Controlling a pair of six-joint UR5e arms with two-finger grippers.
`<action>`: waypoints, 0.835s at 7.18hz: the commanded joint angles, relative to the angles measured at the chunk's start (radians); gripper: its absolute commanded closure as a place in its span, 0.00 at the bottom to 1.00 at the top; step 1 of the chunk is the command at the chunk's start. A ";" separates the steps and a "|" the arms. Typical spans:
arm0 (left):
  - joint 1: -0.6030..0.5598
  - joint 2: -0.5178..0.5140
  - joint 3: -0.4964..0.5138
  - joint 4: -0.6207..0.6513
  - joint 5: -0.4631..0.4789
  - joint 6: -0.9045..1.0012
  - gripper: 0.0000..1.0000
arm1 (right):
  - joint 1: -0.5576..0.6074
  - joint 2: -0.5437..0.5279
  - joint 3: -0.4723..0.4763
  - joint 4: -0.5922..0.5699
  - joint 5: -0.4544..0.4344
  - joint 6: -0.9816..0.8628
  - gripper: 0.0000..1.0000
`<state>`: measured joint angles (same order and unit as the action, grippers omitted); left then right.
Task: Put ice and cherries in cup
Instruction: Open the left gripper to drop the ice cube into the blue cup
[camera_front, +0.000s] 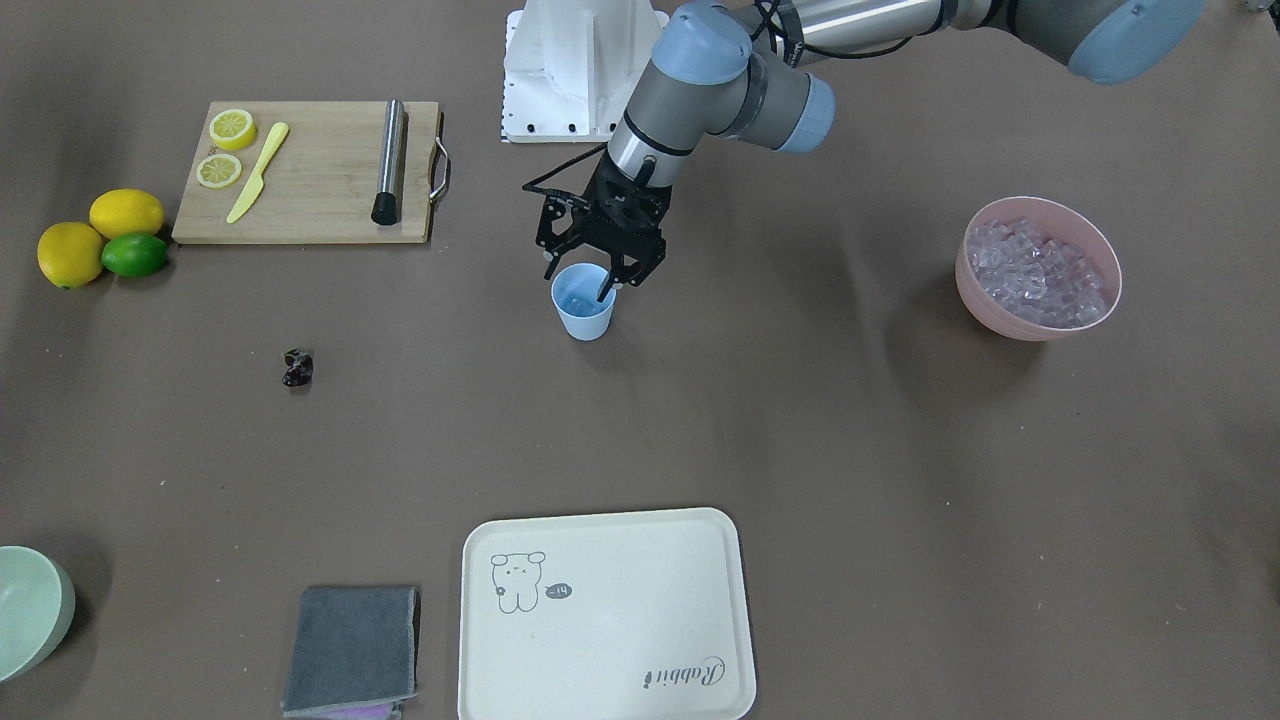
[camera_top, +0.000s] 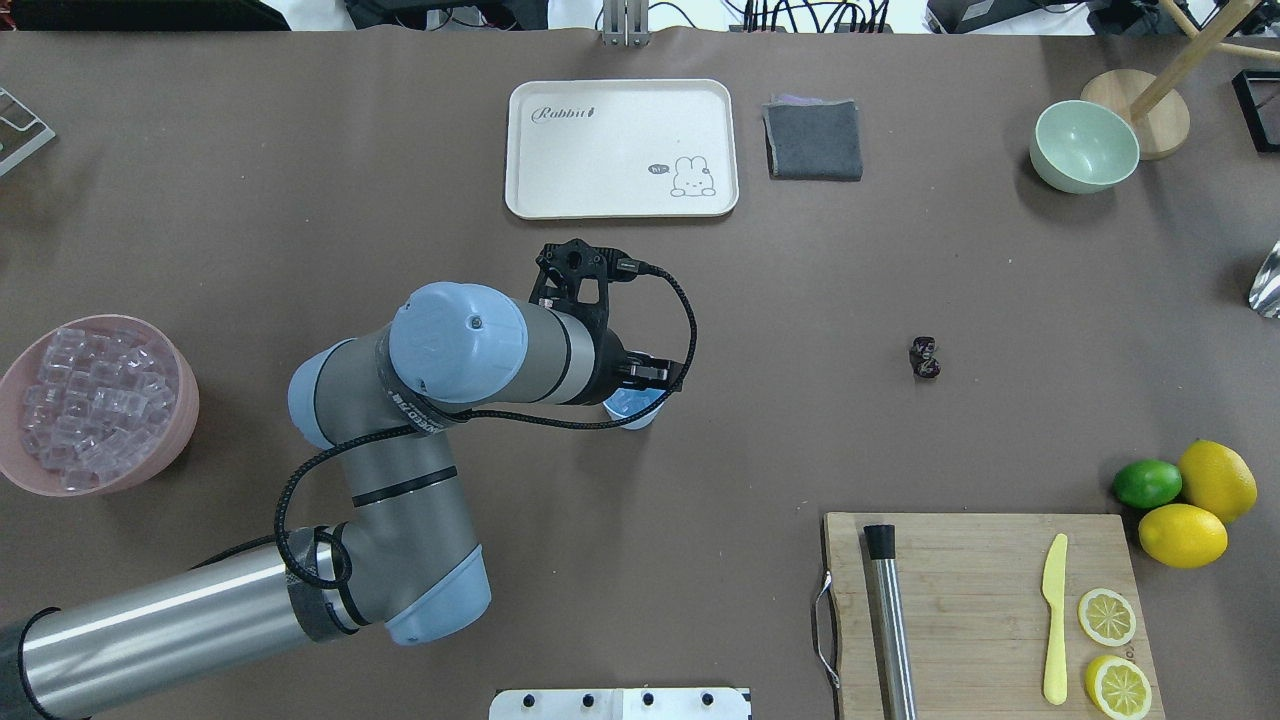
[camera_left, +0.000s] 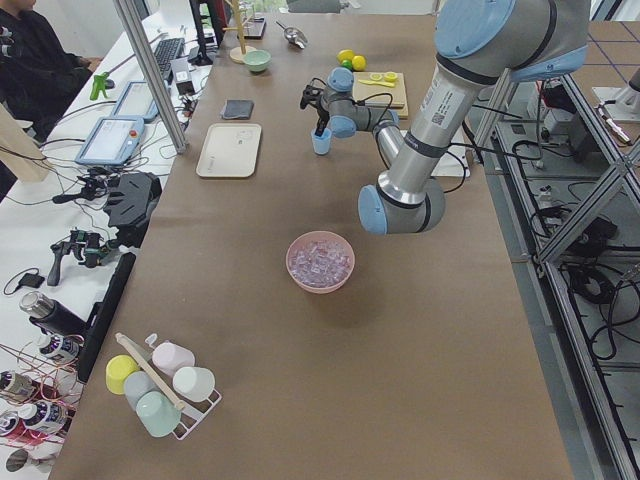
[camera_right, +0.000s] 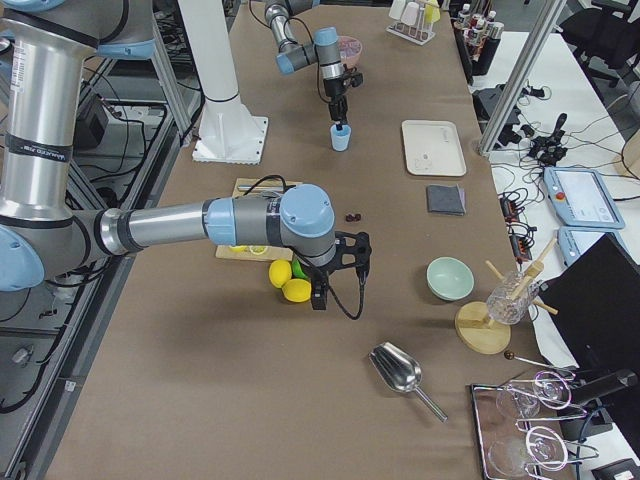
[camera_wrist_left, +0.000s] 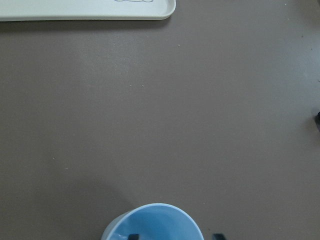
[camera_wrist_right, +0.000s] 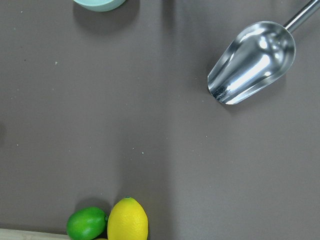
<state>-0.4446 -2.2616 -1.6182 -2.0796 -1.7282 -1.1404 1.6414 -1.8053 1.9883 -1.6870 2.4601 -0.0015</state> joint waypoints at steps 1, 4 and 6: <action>-0.012 0.072 -0.116 0.068 -0.010 0.013 0.02 | 0.000 0.004 0.000 0.001 0.000 0.000 0.00; -0.178 0.300 -0.410 0.344 -0.132 0.208 0.02 | 0.000 0.009 0.000 0.001 0.000 0.000 0.00; -0.256 0.568 -0.590 0.360 -0.178 0.371 0.02 | -0.002 0.007 0.000 0.001 0.003 0.000 0.00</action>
<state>-0.6516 -1.8486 -2.1015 -1.7389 -1.8720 -0.8692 1.6404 -1.7968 1.9883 -1.6858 2.4620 -0.0015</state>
